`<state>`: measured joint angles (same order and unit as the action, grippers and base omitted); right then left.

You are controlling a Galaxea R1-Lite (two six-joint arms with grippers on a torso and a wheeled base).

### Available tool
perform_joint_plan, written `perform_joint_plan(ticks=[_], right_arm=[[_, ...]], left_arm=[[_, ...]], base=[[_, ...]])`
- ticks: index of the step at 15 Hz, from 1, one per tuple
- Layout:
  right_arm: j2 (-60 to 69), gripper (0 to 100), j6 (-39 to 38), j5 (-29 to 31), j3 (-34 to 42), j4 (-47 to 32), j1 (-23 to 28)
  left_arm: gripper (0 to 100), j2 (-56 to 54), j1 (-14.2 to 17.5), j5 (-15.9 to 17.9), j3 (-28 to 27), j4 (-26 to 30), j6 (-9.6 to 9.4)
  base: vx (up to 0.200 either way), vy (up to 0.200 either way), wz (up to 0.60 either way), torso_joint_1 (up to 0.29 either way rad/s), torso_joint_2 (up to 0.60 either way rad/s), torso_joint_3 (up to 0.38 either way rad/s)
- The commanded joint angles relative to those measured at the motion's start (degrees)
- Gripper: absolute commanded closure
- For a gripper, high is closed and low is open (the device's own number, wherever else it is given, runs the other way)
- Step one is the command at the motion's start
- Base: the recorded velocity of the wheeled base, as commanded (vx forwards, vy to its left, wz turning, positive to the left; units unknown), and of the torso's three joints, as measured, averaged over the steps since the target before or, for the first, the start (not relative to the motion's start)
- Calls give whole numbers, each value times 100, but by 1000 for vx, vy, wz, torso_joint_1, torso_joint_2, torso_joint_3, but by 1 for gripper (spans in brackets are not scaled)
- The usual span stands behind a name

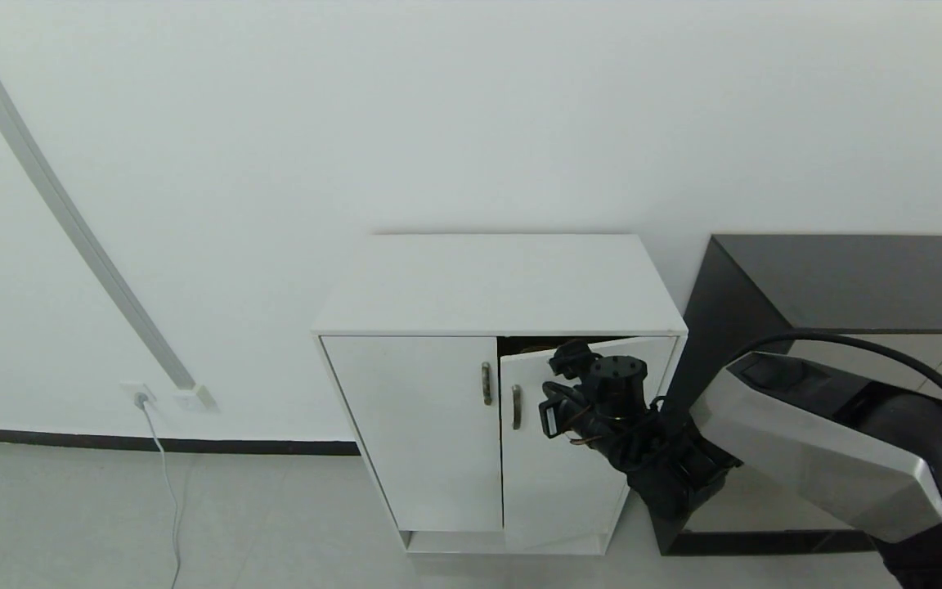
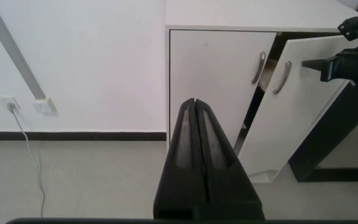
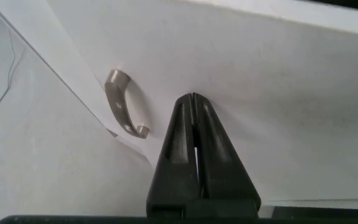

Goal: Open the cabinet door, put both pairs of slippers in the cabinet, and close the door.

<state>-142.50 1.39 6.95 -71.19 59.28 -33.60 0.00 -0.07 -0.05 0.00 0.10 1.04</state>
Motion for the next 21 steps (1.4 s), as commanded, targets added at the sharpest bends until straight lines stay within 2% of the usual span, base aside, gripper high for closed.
perform_joint_plan(ticks=[1, 21], right_arm=[[-138, 100, 2, -1, -149, -4, 20], [-481, 100, 2, -18, -633, -40, 380]], left_arm=[[100, 9, -1, -4, 0, -1, 2], [100, 9, -1, -4, 0, -1, 2]], base=[[0, 0, 0, 0, 0, 0], [0, 0, 0, 0, 0, 0]])
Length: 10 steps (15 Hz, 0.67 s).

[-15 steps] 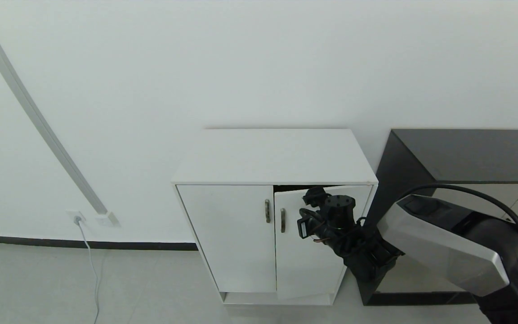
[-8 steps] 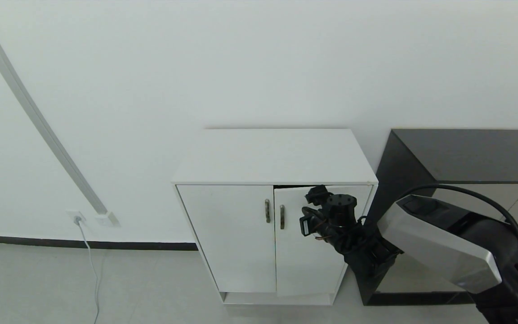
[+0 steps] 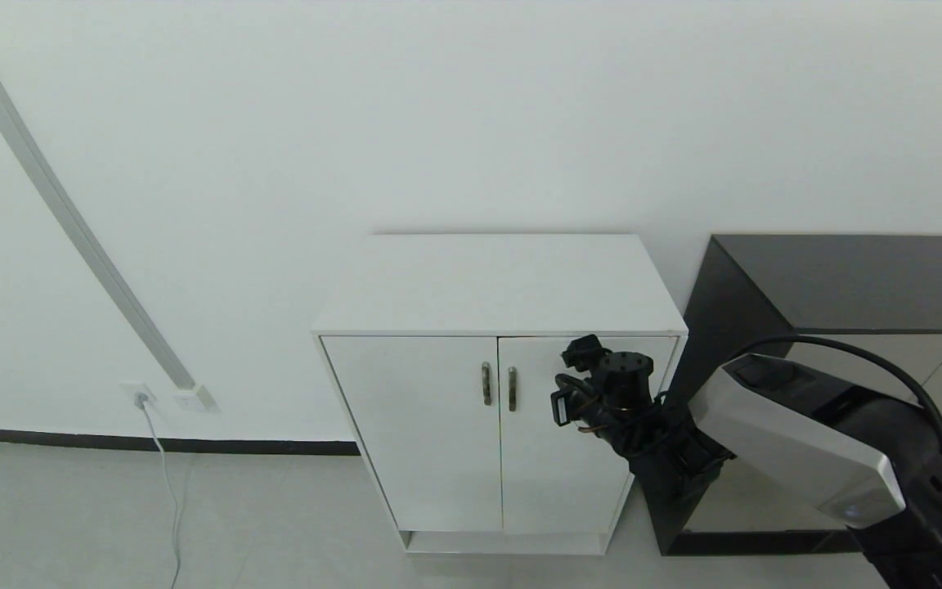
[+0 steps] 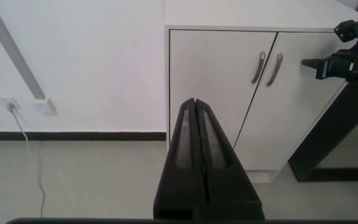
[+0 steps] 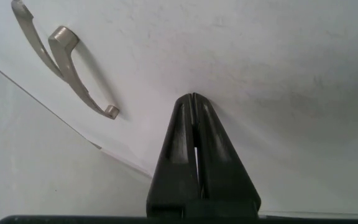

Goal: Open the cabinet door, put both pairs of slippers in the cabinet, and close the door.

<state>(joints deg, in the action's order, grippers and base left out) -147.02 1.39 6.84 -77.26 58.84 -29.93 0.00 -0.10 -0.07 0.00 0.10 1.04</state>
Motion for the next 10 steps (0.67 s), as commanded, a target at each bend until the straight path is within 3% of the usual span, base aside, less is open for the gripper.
perform_joint_plan(ticks=[1, 10], right_arm=[[-73, 100, 2, 2, -61, 4, 31], [-117, 100, 2, 2, -122, 13, 119]], left_arm=[[100, 9, 1, -1, 0, -1, 2], [100, 9, 1, -1, 0, -1, 11]], base=[[0, 0, 0, 0, 0, 0], [0, 0, 0, 0, 0, 0]])
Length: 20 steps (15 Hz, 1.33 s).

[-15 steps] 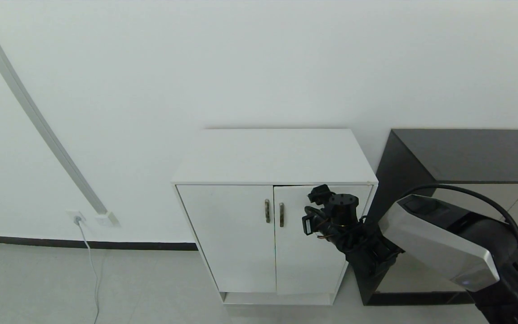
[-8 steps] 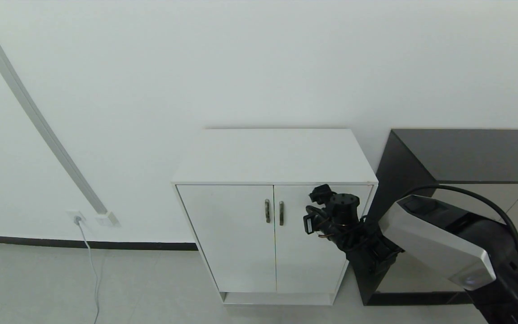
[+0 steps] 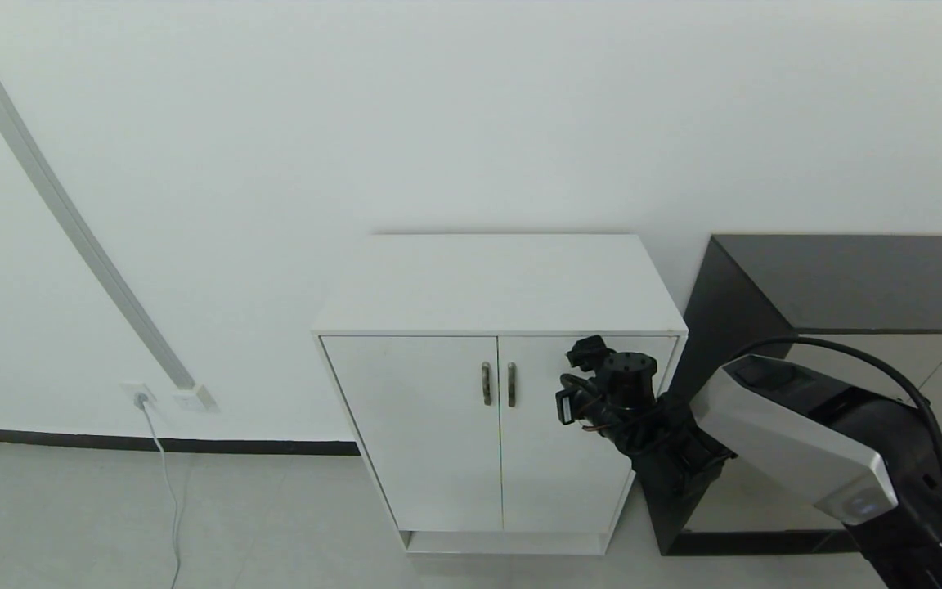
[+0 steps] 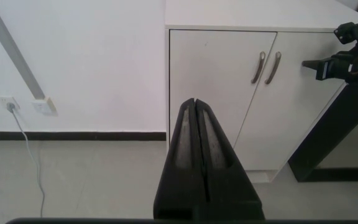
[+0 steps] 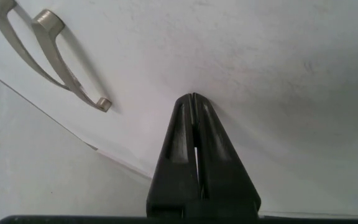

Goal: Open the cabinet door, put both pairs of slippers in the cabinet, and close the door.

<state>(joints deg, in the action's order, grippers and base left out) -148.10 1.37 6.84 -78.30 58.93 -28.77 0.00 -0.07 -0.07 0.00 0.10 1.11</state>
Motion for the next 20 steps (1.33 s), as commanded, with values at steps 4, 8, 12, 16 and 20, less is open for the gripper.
perform_joint_plan(ticks=[4, 8, 12, 16, 20], right_arm=[[-113, 100, -5, 2, -115, 5, 12], [115, 100, -13, 2, 394, 277, -6], [765, 100, -5, 2, 1695, 1015, -6], [1899, 100, -5, 10, 3831, 2175, 47], [3174, 100, 13, 10, 5457, 2738, 706]], left_arm=[[100, 9, -1, -1, 0, -1, 3], [100, 9, -1, -1, 0, -1, -5], [100, 9, 7, -1, 0, -1, 3], [100, 9, -1, -1, 0, -1, -5], [100, 9, -1, -1, 0, -1, 3]], base=[[0, 0, 0, 0, 0, 0], [0, 0, 0, 0, 0, 0], [0, 0, 0, 0, 0, 0], [0, 0, 0, 0, 0, 0], [0, 0, 0, 0, 0, 0]])
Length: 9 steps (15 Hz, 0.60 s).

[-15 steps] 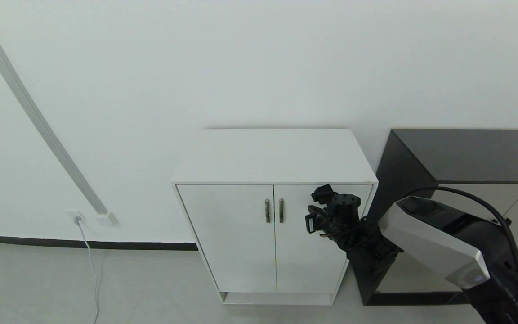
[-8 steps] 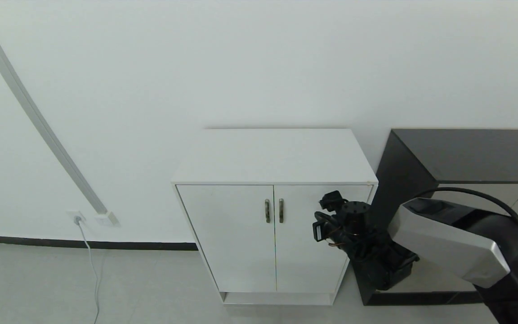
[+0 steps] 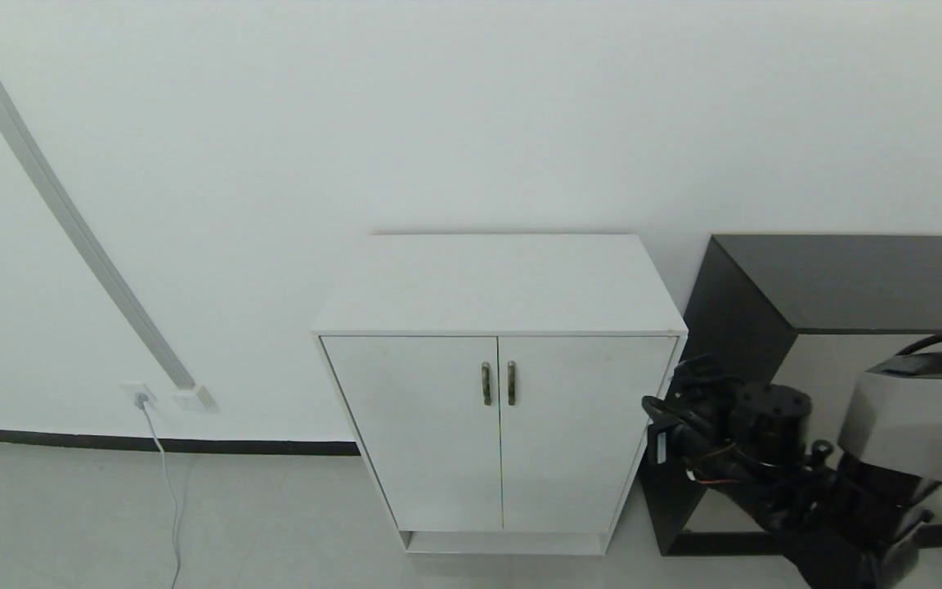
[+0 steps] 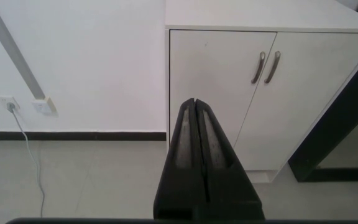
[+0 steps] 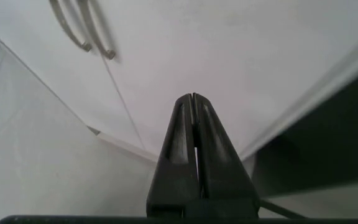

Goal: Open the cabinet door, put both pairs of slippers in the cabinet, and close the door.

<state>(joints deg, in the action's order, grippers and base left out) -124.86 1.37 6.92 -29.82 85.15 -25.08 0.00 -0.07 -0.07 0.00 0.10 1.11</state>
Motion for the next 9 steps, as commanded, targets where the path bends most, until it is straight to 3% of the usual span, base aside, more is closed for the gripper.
perform_joint_plan(ticks=[1, 5, 9], right_arm=[[1042, 100, 30, 2, 802, 116, 521], [2009, 100, 206, -16, 1576, 37, 1101], [3143, 100, 373, -16, 2217, -297, 1224]], left_arm=[[100, 9, -1, -1, 0, -1, 3], [100, 9, -1, -1, 0, -1, -5], [100, 0, -1, 7, 0, -1, -14]], base=[[0, 0, 0, 0, 0, 0], [0, 0, 0, 0, 0, 0], [0, 0, 0, 0, 0, 0]])
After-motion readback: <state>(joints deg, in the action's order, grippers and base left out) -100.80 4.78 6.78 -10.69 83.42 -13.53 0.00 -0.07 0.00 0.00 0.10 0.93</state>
